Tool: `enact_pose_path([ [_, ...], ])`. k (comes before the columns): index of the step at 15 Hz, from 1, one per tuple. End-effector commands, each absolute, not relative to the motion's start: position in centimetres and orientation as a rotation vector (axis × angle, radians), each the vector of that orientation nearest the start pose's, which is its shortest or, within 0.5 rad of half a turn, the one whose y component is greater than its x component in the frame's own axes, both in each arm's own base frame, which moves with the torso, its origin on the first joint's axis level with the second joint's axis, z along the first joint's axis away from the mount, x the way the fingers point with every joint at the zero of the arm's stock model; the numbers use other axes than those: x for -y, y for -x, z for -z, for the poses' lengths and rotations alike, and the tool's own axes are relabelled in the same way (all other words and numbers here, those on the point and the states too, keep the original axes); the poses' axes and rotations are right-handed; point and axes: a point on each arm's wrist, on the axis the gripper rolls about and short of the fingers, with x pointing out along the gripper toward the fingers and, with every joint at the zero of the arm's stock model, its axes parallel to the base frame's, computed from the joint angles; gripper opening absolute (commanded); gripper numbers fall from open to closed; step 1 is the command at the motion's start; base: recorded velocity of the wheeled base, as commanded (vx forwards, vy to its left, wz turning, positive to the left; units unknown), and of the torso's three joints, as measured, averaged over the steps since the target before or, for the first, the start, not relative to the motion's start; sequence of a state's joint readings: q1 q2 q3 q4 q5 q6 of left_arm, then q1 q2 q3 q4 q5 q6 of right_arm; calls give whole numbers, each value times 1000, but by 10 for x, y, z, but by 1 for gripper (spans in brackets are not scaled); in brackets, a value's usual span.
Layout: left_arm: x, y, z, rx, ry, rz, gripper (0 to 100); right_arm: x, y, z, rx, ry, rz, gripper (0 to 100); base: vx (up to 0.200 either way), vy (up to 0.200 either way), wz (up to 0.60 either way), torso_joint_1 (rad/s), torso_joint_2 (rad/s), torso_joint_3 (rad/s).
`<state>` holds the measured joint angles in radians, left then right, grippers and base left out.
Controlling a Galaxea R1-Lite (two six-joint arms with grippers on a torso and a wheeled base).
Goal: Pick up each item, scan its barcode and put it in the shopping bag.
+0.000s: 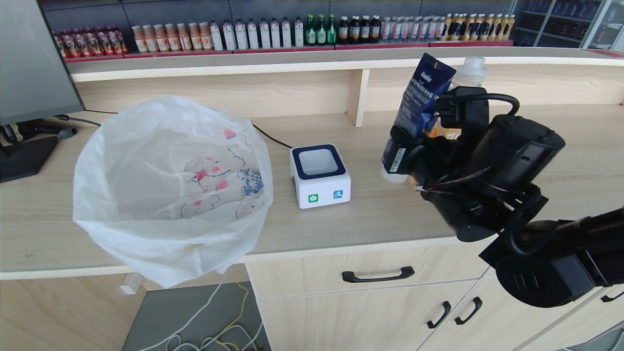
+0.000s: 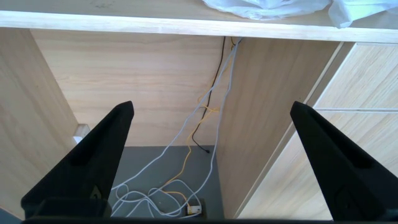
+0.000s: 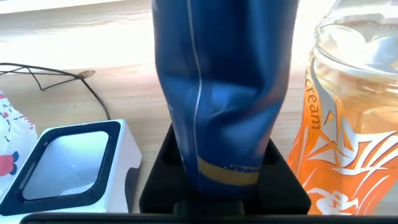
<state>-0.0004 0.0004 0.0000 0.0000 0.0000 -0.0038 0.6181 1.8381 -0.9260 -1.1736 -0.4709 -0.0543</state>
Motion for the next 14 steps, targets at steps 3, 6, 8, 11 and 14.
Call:
enact_pose_path([
  [3, 0, 23, -75, 0, 5, 2, 100, -183, -250, -262, 325, -127, -185, 0, 0, 0, 0, 0, 0, 0],
  [6, 0, 23, -75, 0, 5, 0, 100, -167, -217, -264, 328, -97, -219, 0, 0, 0, 0, 0, 0, 0],
  [8, 0, 23, -75, 0, 5, 2, 100, -160, -196, -268, 352, -59, -276, 0, 0, 0, 0, 0, 0, 0],
  [11, 0, 23, -75, 0, 5, 0, 100, -155, -167, -270, 362, -73, -347, 0, 0, 0, 0, 0, 0, 0],
  [14, 0, 23, -75, 0, 5, 0, 100, -150, -157, -272, 384, -95, -434, 0, 0, 0, 0, 0, 0, 0],
])
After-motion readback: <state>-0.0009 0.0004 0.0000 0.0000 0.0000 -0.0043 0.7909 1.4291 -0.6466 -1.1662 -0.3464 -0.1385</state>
